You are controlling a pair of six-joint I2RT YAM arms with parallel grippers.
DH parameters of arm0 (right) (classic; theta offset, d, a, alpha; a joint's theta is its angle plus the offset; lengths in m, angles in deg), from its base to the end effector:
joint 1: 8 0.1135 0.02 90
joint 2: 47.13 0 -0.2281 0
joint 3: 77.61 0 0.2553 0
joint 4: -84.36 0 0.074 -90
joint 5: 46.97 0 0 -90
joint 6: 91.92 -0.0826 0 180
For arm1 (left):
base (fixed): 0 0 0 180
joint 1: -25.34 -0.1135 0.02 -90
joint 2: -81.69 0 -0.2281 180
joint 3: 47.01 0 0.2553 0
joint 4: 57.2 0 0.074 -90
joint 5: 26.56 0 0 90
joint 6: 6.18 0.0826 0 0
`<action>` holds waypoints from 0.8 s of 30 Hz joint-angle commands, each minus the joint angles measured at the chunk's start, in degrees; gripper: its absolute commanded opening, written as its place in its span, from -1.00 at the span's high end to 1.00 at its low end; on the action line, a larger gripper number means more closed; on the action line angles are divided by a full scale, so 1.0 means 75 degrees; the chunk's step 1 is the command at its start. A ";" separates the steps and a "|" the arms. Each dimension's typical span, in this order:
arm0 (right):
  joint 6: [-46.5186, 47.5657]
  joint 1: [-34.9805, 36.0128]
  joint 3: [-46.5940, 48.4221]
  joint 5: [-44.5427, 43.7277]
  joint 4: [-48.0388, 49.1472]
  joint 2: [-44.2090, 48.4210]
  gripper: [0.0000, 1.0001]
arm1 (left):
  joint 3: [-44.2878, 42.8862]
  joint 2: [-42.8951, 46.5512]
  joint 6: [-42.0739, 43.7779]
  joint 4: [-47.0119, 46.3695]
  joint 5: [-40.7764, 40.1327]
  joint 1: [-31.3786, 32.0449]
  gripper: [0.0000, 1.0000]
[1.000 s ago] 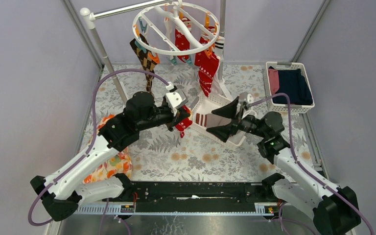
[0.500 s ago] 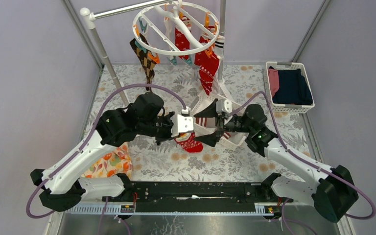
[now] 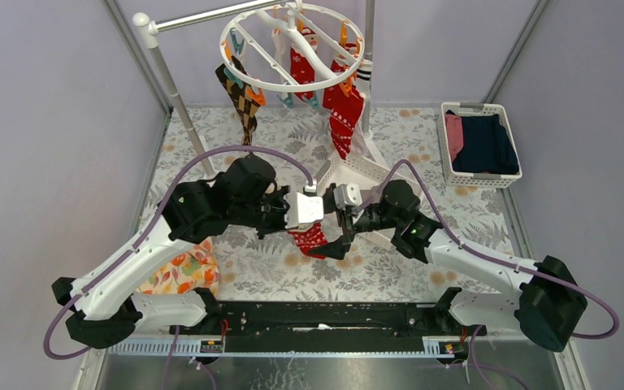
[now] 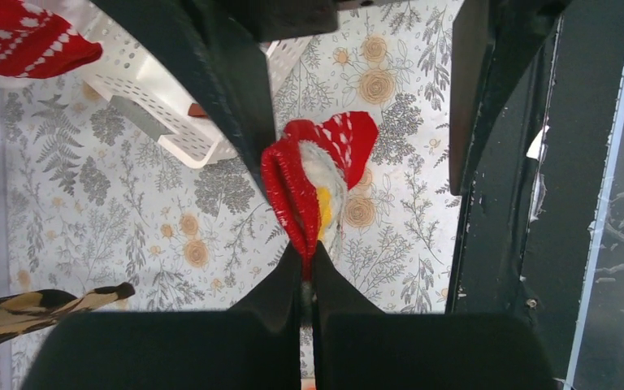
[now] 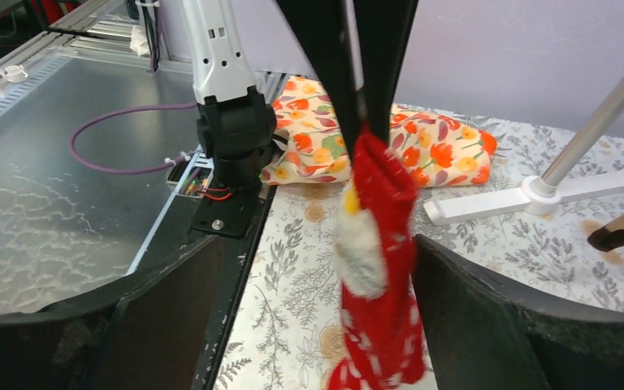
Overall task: Clip the socks to the hanger
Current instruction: Pick up the sock from the bin.
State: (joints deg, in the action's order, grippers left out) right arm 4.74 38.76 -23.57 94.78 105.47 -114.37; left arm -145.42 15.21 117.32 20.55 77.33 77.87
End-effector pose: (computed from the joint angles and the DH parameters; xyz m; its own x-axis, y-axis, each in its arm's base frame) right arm 0.1612 0.2661 0.2828 0.2077 0.1161 -0.9713 -0.9663 -0.1299 -0.2222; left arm 0.1382 -0.2129 0.3471 0.1176 0.7273 -0.6762 0.9681 0.0676 0.2411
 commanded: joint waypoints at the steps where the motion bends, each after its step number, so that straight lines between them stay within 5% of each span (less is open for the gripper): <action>1: -0.0079 0.0218 -0.0170 -0.0597 0.0472 -0.0017 -0.75 | -0.0128 0.0311 -0.0212 -0.0631 -0.0285 0.0064 1.00; 7: -0.0005 0.0277 -0.0079 -0.1121 0.0303 -0.0053 -0.32 | 0.0117 0.0644 -0.0343 -0.1019 -0.0449 0.0074 1.00; 14: -0.0338 0.0271 -0.0493 -0.1765 0.1139 0.0351 0.76 | 0.0488 0.0877 -0.0672 -0.1453 -0.0766 0.0064 1.00; 17: -0.0384 0.0273 -0.0550 -0.2211 0.0883 0.0607 1.00 | 0.0944 0.1162 -0.1242 -0.2226 -0.1154 0.0065 0.96; 18: -0.0389 0.0269 -0.0536 -0.2495 0.0725 0.0699 1.00 | 0.1179 0.1327 -0.1608 -0.2694 -0.1406 0.0064 0.74; 22: -0.0272 0.0276 -0.0359 -0.4196 -0.0097 0.0927 1.00 | 0.2352 0.2568 -0.3723 -0.4958 -0.2871 0.0062 -0.70; 24: -0.0204 0.0279 -0.0354 -0.4955 -0.0091 0.0938 1.00 | 0.2913 0.3283 -0.4646 -0.5699 -0.3307 0.0053 -0.97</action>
State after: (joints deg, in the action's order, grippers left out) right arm 2.36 40.49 -27.88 71.91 106.49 -108.84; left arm -128.98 31.05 99.20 -3.07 63.10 78.11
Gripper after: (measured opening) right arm 0.029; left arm 0.902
